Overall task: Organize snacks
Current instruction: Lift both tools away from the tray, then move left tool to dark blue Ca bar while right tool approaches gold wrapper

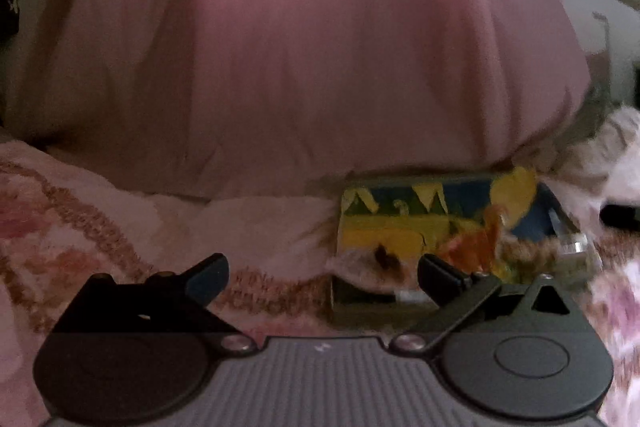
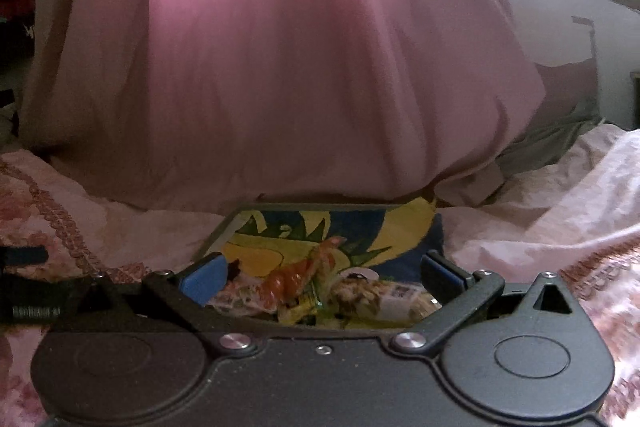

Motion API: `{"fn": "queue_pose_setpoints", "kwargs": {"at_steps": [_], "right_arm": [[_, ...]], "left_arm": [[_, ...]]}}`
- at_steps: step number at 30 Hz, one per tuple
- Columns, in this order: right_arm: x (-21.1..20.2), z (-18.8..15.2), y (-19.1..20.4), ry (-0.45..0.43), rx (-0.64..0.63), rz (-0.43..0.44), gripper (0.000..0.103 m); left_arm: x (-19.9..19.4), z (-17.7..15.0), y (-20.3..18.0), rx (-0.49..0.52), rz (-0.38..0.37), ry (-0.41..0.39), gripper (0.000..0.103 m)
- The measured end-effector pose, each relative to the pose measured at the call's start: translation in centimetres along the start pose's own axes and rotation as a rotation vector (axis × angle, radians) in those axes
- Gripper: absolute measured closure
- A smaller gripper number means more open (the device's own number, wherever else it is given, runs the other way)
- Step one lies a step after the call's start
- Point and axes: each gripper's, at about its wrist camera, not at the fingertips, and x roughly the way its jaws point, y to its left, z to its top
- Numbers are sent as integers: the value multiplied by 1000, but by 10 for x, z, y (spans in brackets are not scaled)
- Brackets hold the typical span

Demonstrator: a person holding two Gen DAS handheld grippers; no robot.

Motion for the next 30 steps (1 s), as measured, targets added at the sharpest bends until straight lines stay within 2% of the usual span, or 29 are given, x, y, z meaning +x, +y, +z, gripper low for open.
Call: {"fn": "queue_pose_setpoints", "kwargs": {"at_steps": [4, 7, 12, 19, 22, 26, 30], "right_arm": [[-31, -13, 4, -5, -6, 3, 1], [-53, -27, 10, 0, -38, 6, 1], [-84, -48, 24, 17, -106, 28, 1], [-119, -71, 32, 54, -117, 56, 1], [-129, -78, 32, 75, -97, 52, 1], [-138, -85, 35, 87, -97, 44, 1], [-137, -90, 40, 119, -99, 19, 1]], "left_arm": [[-30, -19, -4, 48, 5, 36, 0], [-56, -25, -2, 52, 23, 29, 0], [-98, -44, 6, 7, 30, 18, 0], [-153, -60, 14, -66, 40, -28, 0], [-164, -66, 15, -88, 42, -22, 0], [-168, -79, 14, -107, 15, 51, 0], [-175, -79, 11, -76, 55, 34, 0]]}}
